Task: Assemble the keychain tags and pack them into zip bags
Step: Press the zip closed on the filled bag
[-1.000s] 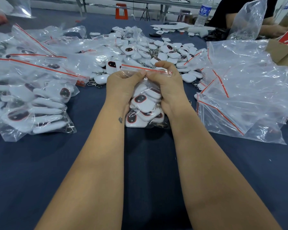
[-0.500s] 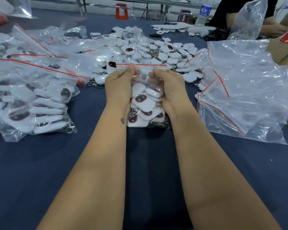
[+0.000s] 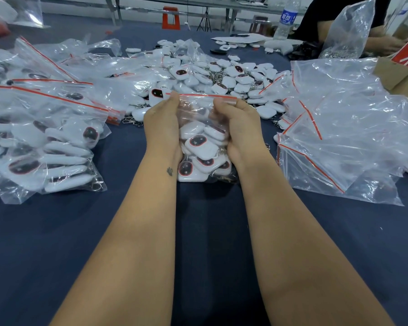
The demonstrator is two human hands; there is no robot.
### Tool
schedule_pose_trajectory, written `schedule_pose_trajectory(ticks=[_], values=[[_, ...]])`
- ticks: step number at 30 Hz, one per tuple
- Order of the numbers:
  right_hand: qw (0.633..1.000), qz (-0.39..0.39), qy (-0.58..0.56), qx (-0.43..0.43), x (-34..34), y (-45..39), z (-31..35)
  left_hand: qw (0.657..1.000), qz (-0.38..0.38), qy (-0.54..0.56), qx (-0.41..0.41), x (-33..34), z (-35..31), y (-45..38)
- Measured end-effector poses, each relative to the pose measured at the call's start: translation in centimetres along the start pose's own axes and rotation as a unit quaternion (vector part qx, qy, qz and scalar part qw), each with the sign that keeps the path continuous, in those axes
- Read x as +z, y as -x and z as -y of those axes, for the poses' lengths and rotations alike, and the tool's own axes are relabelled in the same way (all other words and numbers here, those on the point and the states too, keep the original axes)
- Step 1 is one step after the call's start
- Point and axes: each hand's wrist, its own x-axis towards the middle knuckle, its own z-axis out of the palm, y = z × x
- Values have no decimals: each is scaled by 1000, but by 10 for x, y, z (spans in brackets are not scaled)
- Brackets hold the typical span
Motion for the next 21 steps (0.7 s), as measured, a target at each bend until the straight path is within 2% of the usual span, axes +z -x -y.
schedule_pose_trajectory(ticks=[4, 8, 17, 21], values=[[999, -32, -16, 7, 0, -2, 1, 998, -28, 50, -3, -4, -1, -1], [997, -71, 15, 5, -2, -4, -1, 998, -18, 54, 0, -5, 0, -3], [998, -53, -27, -4, -3, -4, -1, 997, -18, 71, 11, -5, 1, -5], [995, -63, -71, 2, -3, -4, 0, 1000, 0, 30, 4, -5, 0, -6]])
